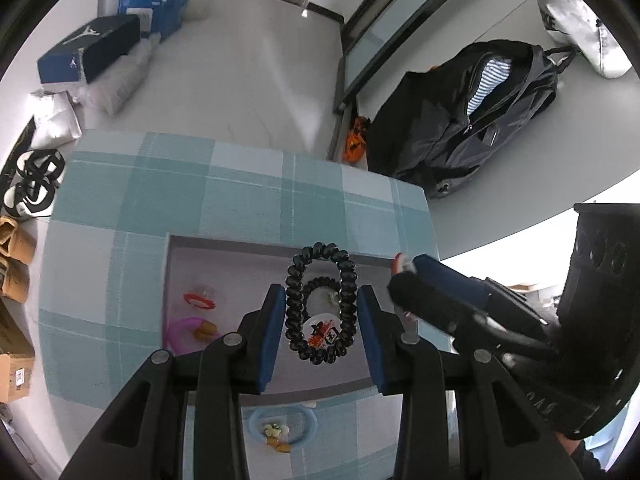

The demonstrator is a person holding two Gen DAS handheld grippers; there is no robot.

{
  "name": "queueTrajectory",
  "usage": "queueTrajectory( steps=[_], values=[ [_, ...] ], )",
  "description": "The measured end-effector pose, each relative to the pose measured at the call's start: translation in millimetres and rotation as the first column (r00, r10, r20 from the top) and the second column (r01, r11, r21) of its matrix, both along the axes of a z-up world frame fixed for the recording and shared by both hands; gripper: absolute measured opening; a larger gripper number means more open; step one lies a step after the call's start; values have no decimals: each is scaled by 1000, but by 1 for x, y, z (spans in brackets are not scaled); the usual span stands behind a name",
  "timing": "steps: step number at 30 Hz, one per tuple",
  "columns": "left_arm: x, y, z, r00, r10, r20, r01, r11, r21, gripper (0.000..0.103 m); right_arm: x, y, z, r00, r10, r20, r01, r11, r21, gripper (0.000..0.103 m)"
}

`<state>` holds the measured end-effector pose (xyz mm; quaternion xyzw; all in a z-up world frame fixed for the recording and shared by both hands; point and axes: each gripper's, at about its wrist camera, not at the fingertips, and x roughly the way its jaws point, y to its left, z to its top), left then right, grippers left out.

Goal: Organize jewelry
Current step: 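Carry the white badge and black bracelet into the grey box while opening both grippers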

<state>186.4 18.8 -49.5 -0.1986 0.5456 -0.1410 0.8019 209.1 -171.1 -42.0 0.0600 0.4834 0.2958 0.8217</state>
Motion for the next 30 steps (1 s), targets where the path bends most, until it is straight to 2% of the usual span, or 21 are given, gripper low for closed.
queueTrajectory(
  steps=[2, 7, 15, 21, 24, 25, 30],
  values=[
    [0, 2, -1, 1000, -4, -4, 4, 1000, 7, 31, 1, 0, -5, 1000, 15, -13, -15, 1000, -9, 42],
    [4, 5, -7, 999, 0, -37, -1, 1000, -31, 31, 5, -5, -10, 999, 8, -42, -8, 1000, 1, 42],
    [8, 2, -17, 998, -13, -62, 12, 1000, -15, 31, 10, -5, -19, 997, 2, -83, -2, 1000, -4, 42],
    [9, 3, -20, 997, -11, -71, 9, 999, -39, 31, 11, -1, -23, 995, -2, -102, 1, 1000, -12, 43],
    [10, 6, -20, 996, 2, -88, -6, 999, -51, 40, 12, -2, -23, 994, -9, -106, 9, 1000, 0, 43],
    [10, 8, -19, 996, 4, -90, -8, 999, -48, 40, 12, -2, -23, 994, -9, -108, 9, 1000, 5, 43],
    [7, 13, -14, 998, 23, -66, -24, 999, -21, 52, 10, -8, -17, 995, -21, -98, 22, 1000, 16, 47]
  ],
)
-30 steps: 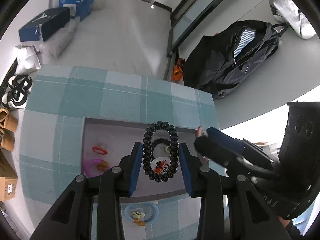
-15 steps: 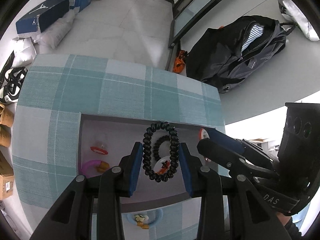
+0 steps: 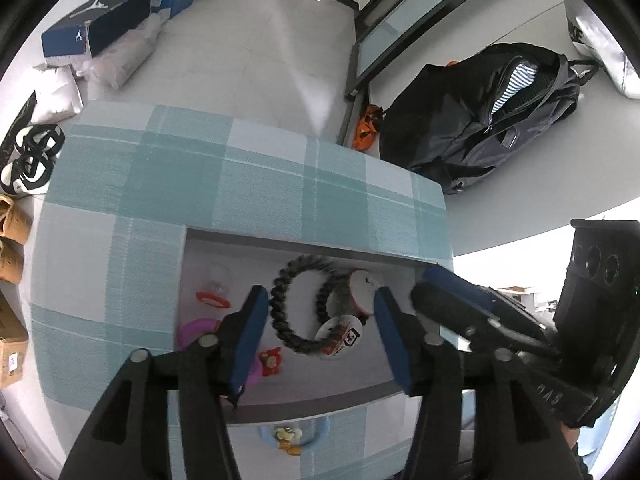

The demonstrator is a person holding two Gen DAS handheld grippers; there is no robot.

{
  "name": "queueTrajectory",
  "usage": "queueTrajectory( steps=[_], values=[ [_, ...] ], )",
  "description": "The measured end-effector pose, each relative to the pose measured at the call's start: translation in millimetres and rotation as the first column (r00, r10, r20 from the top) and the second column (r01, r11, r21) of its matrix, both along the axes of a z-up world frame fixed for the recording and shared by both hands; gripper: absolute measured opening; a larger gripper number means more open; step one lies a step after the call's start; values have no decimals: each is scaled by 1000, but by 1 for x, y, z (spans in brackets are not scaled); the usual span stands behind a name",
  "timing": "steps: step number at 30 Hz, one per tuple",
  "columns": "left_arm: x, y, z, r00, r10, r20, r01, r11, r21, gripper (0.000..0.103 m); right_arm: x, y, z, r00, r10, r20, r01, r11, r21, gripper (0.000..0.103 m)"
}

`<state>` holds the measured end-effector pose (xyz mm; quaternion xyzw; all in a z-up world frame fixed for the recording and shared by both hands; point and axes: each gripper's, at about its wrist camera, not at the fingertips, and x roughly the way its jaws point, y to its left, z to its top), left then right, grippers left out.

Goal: Organize jewelry
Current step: 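Carry the white badge and black bracelet into the grey box while opening both grippers, then move the right gripper to the light-blue bangle and straddle its rim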

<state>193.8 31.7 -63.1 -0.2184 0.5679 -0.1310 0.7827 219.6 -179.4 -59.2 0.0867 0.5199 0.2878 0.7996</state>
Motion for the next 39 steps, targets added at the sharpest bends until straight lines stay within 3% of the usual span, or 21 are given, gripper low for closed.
queueTrajectory(
  steps=[8, 16, 20, 24, 27, 34, 39],
  values=[
    [-16, -3, 10, 997, -34, 63, 27, 994, 104, 53, -1, -16, 10, 998, -49, 33, 49, 999, 18, 62],
    [-35, -10, 13, 994, -31, 109, 3, 968, 250, 53, -20, -11, 17, 997, -1, 76, 2, 1000, -14, 70],
    [-50, -13, 16, 990, -50, 133, 12, 962, 272, 53, -35, -9, 23, 993, 21, 117, -18, 1000, -24, 82],
    [-65, -15, 20, 985, -56, 164, 7, 957, 289, 55, -46, -7, 25, 990, 31, 137, -27, 999, -35, 86],
    [-75, -13, 21, 982, -53, 179, 3, 962, 273, 68, -53, -6, 23, 989, 36, 144, -29, 998, -49, 86],
    [-97, -5, 21, 975, -47, 218, -15, 961, 275, 69, -83, -5, 23, 989, -3, 147, 7, 1000, -28, 93],
    [-126, 8, 2, 975, -11, 222, -55, 956, 288, 73, -114, 2, 17, 987, -1, 158, 5, 1000, -22, 95]
  ],
)
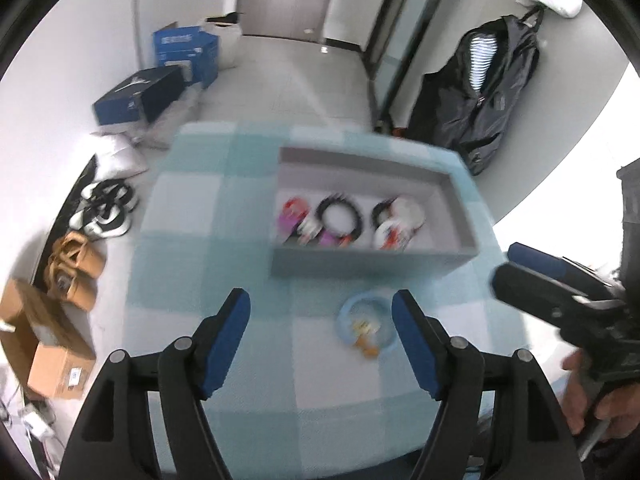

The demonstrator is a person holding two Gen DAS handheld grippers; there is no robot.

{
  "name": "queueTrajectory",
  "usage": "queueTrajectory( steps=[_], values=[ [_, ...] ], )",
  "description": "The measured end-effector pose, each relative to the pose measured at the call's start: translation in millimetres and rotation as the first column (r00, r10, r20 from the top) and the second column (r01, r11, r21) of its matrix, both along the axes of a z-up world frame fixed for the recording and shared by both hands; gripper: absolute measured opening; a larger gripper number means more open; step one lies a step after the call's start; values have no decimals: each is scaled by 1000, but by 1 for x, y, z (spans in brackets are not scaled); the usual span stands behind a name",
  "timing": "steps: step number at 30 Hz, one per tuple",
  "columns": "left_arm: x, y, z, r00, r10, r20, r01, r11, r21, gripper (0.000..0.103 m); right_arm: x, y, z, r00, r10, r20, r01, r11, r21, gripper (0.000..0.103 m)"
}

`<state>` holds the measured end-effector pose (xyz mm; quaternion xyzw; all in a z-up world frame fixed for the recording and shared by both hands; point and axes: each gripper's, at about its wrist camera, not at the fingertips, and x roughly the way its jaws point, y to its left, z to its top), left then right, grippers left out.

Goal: Organize jewelry
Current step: 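Move the right gripper to the light-blue bangle and straddle its rim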

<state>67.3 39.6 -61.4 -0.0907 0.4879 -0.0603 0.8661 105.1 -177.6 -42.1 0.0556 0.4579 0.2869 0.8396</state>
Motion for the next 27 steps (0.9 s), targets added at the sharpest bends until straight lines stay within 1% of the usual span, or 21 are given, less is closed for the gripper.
queueTrajectory(
  steps=[2, 4, 6, 7, 8, 10, 12, 13, 15, 18, 19, 20, 24, 27],
  values=[
    [-8, 5, -12, 1000, -4, -26, 4, 1000, 8, 74, -14, 1, -10, 1000, -8, -12, 8, 1000, 5, 95],
    [-11, 12, -18, 999, 8, -51, -7, 1000, 14, 74, -25, 6, -24, 999, -6, -33, 5, 1000, -18, 95],
    [-11, 21, -20, 997, 33, -72, -33, 999, -8, 74, -33, 17, -36, 999, 16, -48, -18, 998, -53, 95],
    [-9, 25, -21, 995, 44, -89, -47, 999, -25, 74, -35, 22, -39, 999, 29, -44, -32, 997, -66, 95],
    [-8, 28, -22, 993, 56, -102, -59, 998, -26, 74, -37, 30, -42, 998, 48, -32, -50, 995, -82, 95],
    [-7, 34, -25, 990, 88, -114, -90, 996, -8, 74, -40, 38, -45, 997, 70, -21, -72, 992, -99, 94],
    [-6, 37, -29, 987, 98, -126, -98, 995, 4, 74, -43, 44, -48, 997, 73, -13, -74, 993, -97, 94],
    [-6, 40, -32, 986, 103, -134, -103, 995, 6, 74, -44, 45, -50, 998, 65, -12, -66, 993, -98, 92],
    [-7, 45, -39, 982, 110, -152, -111, 994, -1, 74, -41, 48, -55, 999, 49, -25, -51, 994, -97, 80],
    [-9, 48, -44, 978, 115, -173, -118, 993, -10, 74, -29, 54, -60, 998, 31, -50, -36, 996, -87, 70],
    [-9, 49, -44, 978, 114, -174, -117, 993, -12, 74, -27, 55, -60, 998, 25, -50, -29, 996, -87, 68],
    [-9, 48, -44, 979, 110, -173, -114, 993, -14, 74, -23, 57, -60, 999, 15, -48, -20, 996, -90, 66],
    [-10, 47, -44, 980, 94, -176, -99, 995, -17, 74, -18, 65, -65, 999, -9, -45, 3, 992, -128, 66],
    [-9, 47, -45, 979, 88, -185, -94, 995, -25, 74, -18, 75, -71, 1000, -3, -24, -2, 979, -204, 66]
  ],
)
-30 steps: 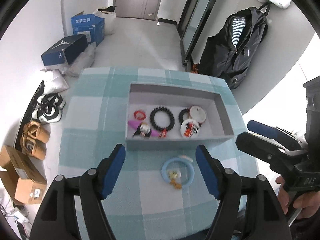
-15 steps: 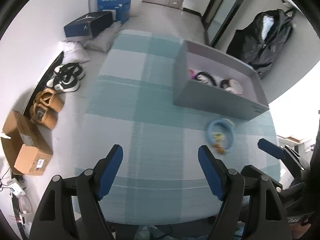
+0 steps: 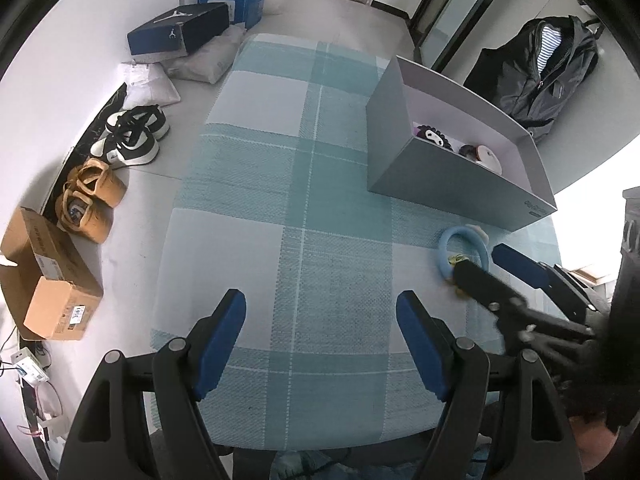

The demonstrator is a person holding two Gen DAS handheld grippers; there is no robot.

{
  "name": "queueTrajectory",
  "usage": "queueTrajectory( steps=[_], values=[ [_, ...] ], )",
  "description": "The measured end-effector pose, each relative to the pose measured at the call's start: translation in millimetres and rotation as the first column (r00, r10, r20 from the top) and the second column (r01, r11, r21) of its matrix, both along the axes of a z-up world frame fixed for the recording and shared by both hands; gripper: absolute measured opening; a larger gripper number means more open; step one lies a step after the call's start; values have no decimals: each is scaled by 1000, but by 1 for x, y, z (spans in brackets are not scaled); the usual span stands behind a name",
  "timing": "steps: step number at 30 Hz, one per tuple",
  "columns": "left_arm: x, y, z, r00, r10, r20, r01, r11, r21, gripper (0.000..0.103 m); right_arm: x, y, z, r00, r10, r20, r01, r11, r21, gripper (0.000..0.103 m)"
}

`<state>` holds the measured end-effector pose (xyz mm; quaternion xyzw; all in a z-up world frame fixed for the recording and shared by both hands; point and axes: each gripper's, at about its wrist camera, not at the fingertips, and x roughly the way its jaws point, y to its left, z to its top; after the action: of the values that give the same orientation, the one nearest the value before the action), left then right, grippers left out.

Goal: Organize jewelry
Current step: 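Move the right gripper to the light-blue bangle and straddle its rim, then lift the blue bangle with the right gripper while the left gripper grasps the small yellow charm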

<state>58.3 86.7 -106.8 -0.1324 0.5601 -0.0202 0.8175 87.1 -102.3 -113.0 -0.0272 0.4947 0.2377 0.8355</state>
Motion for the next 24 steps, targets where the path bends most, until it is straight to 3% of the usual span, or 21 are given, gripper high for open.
queueTrajectory(
  steps=[8, 12, 16, 24],
  values=[
    [1, 1, -1, 1000, -5, -9, 5, 1000, -15, 74, 1, 18, -13, 998, 49, 46, -42, 990, -132, 66],
    [4, 3, -3, 1000, 4, -17, -5, 1000, -20, 74, 1, 22, -15, 995, 59, 76, -43, 981, -188, 57],
    [5, 3, -2, 1000, 9, -14, -9, 1000, -24, 74, 0, 21, -15, 995, 64, 71, -51, 982, -184, 56],
    [9, -6, 1, 1000, -3, -7, 2, 1000, -27, 74, -1, -5, 4, 998, 27, 57, -23, 997, -69, 55]
  ],
)
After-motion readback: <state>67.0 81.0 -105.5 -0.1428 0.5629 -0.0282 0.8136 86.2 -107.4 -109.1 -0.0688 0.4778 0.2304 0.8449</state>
